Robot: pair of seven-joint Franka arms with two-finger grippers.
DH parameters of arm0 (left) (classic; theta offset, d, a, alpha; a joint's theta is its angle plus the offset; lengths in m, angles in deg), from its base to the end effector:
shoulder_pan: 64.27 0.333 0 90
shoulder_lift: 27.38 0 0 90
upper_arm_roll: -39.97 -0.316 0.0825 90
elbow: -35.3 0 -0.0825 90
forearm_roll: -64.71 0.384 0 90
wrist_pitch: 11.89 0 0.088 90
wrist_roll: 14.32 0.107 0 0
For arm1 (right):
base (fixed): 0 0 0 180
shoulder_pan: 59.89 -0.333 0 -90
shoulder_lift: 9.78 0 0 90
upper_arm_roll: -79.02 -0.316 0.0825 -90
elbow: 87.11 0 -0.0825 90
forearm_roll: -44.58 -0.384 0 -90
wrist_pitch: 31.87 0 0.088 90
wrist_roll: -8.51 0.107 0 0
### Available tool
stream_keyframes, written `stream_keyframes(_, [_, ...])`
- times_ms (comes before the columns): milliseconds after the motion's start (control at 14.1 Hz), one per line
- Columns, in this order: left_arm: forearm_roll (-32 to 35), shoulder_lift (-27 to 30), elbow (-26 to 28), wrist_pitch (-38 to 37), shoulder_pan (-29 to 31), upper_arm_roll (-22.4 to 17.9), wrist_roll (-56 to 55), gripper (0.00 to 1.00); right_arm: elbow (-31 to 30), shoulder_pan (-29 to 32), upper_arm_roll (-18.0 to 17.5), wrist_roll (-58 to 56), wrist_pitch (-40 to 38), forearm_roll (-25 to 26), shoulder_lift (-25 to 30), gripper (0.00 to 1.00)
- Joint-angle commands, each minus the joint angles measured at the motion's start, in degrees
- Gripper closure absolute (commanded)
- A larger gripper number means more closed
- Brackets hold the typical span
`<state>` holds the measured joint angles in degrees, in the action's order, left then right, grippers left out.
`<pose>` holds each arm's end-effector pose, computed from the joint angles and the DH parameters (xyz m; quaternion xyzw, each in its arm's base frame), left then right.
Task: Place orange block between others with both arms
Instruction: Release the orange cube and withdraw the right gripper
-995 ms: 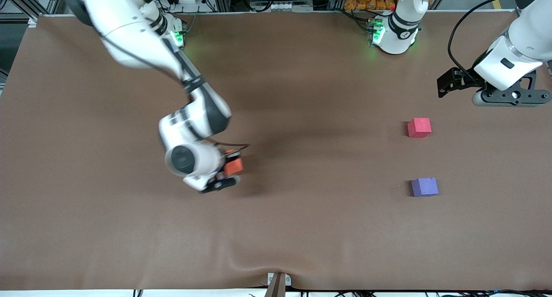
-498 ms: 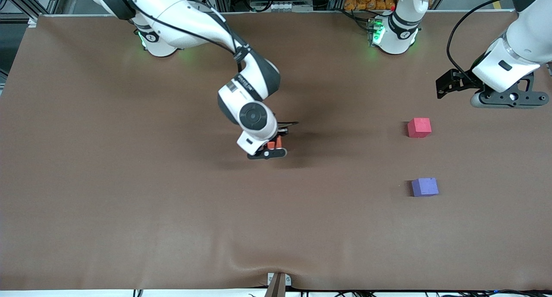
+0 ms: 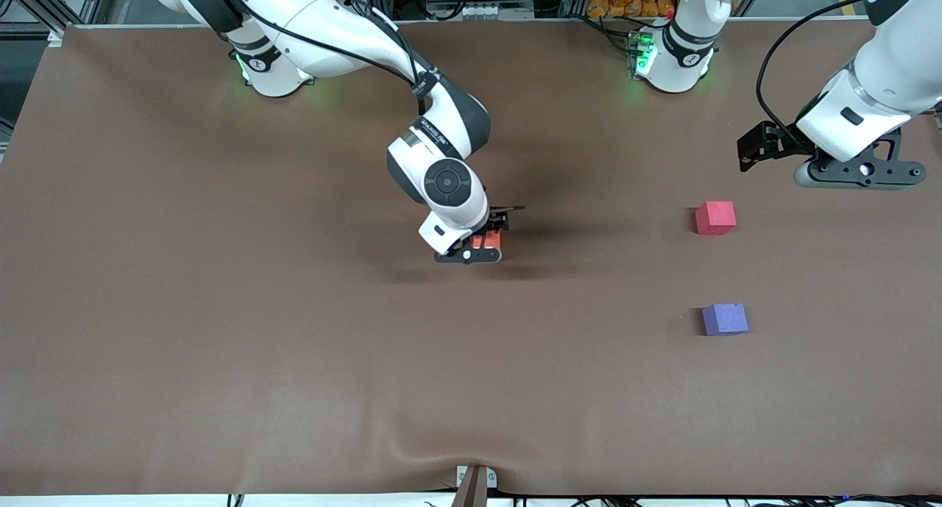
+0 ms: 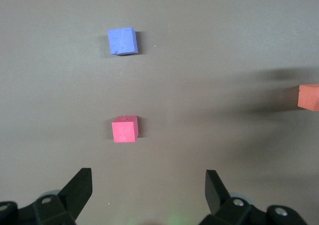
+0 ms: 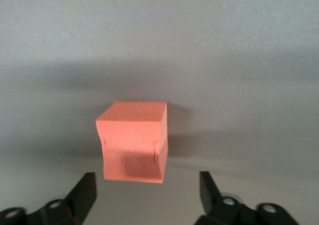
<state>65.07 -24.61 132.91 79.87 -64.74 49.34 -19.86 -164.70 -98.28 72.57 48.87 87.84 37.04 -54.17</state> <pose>0.5309 -0.0934 0.5905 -0.9989 0.0375 0.0260 0.0106 0.5281 0.5093 0.2607 -0.9952 0.0099 0.0782 0.0585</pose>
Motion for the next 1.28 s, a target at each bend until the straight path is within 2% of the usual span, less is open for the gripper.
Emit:
stream_keyframes(0, [-1.06,-0.13,-0.06,0.62,0.03,0.12,0.62,0.0,-0.11,2.26,0.12,0.87,-0.26,0.77,2.28,0.0])
stream_keyframes(213, [-1.06,-0.57,-0.06,0.97,0.03,0.12,0.36,0.0,-0.37,6.91,0.12,-0.88,-2.01,0.77,3.16,0.0])
stream_keyframes(498, [-1.06,-0.75,-0.06,1.84,-0.76,0.12,-0.35,0.0,-1.07,15.69,0.12,-14.92,-3.51,4.89,4.39,0.0])
stream_keyframes(640, [-1.06,-1.1,0.29,2.29,-0.76,0.12,-0.35,0.0,-4.31,20.96,0.12,-22.57,-3.42,4.99,6.4,0.0])
stream_keyframes(924, [-1.06,-3.73,0.03,4.65,-3.39,0.12,-2.18,0.0,-12.04,33.0,0.12,-36.72,-3.42,4.99,14.12,0.0])
stream_keyframes(1066, [-1.06,-6.71,-0.58,6.76,-7.07,0.12,-6.12,0.0,-17.13,39.24,0.03,-44.18,-3.6,4.99,20.27,0.0])
stream_keyframes(1209, [-1.06,-11.62,-1.89,10.7,-12.24,0.12,-13.75,0.0,-19.7,44.34,0.03,-49.04,-7.61,4.99,26.24,0.0])
